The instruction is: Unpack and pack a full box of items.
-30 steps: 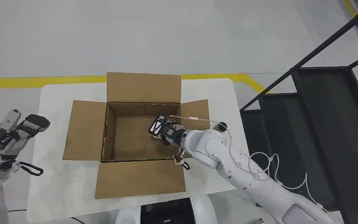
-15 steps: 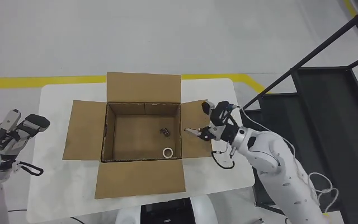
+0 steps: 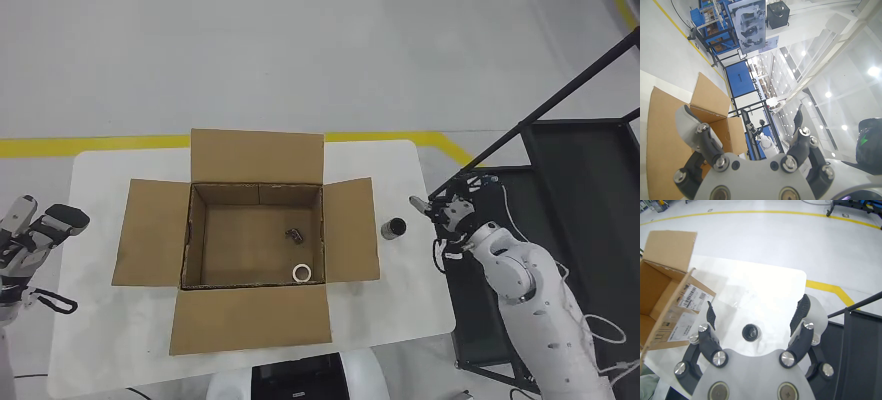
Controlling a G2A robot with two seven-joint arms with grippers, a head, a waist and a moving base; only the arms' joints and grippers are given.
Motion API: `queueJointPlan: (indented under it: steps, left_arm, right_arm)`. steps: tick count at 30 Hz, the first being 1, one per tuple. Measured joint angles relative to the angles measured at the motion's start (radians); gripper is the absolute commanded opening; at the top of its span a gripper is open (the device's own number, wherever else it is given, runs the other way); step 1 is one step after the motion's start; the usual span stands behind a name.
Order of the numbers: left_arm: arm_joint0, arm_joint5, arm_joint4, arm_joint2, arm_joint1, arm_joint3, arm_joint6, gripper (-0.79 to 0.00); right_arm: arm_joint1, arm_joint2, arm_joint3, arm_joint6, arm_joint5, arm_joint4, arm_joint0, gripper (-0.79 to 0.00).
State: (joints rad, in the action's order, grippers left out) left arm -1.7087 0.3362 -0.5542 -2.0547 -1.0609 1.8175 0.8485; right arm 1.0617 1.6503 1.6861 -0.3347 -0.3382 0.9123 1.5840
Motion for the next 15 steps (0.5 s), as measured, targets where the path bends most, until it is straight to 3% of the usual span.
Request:
queueJointPlan:
  steps: [8, 15]
  left_arm:
    - [0.0, 0.0, 0.0, 0.0, 0.0, 0.0, 0.0, 0.0]
    - [0.0, 0.0, 0.0, 0.0, 0.0, 0.0, 0.0, 0.0]
  right_arm:
    - [0.015, -0.131, -0.142, -0.053, 0.091, 0.067, -0.102, 0.0]
    - [0.019, -0.173, -0.163, -0.106, 0.094, 0.085, -0.101, 0.0]
